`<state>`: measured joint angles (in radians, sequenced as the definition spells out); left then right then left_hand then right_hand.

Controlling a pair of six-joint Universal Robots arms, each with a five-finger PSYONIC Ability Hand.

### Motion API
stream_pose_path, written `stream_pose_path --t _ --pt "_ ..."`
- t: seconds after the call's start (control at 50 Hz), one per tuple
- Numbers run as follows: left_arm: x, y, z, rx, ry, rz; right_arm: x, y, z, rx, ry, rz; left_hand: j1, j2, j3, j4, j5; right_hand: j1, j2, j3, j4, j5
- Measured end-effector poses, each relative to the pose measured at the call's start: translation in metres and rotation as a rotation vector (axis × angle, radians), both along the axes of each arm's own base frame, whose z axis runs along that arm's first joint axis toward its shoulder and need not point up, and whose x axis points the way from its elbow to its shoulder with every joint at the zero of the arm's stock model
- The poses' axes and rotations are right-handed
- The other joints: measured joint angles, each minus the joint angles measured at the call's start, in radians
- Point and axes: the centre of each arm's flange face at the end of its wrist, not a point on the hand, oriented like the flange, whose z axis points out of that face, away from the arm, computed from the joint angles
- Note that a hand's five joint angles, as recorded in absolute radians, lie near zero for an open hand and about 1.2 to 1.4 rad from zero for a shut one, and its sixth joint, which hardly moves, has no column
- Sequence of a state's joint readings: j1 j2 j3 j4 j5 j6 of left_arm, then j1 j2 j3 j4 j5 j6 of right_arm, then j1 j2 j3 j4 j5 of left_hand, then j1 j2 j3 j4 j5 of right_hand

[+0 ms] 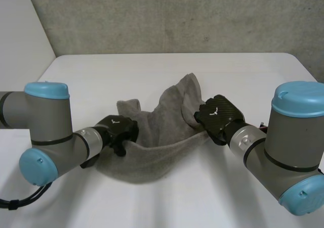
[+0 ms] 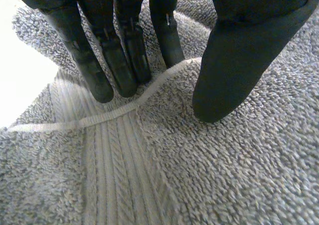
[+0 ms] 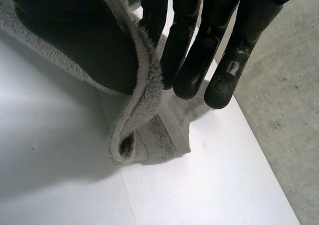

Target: Fold the laundry

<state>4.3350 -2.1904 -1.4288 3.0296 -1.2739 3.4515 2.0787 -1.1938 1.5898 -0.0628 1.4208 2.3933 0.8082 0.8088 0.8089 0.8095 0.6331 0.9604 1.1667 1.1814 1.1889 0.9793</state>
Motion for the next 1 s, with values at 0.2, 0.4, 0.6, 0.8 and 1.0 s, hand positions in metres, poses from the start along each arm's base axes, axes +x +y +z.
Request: stream_pose_path --t 0.2,0.4,0.6,0.8,1.0 --pt "0.005 0.005 0.001 0.002 -0.024 0.024 0.0 -0.003 0.0 0.0 0.001 -0.01 0.32 0.345 0.346 0.347 0.34 0.0 0.0 0.0 0.0 0.0" --pt "0.012 0.014 0.072 -0.168 -0.006 0.038 -0.008 -0.011 0.03 0.001 0.006 -0.046 0.352 0.401 0.403 0.403 0.387 0.0 0.0 0.0 0.0 0.0" --pt "0.032 0.068 0.171 -0.382 0.074 0.039 -0.029 0.013 0.105 0.104 0.099 -0.022 0.357 0.406 0.407 0.406 0.396 0.0 0.0 0.0 0.0 0.0" --pt "0.038 0.081 0.156 -0.306 -0.045 -0.003 -0.021 0.02 0.105 0.103 0.196 0.098 0.361 0.406 0.407 0.407 0.396 0.0 0.0 0.0 0.0 0.0" --pt "0.02 0.014 0.087 -0.238 -0.195 0.005 0.005 -0.031 0.045 0.09 0.318 0.084 0.361 0.406 0.407 0.408 0.396 0.0 0.0 0.0 0.0 0.0"
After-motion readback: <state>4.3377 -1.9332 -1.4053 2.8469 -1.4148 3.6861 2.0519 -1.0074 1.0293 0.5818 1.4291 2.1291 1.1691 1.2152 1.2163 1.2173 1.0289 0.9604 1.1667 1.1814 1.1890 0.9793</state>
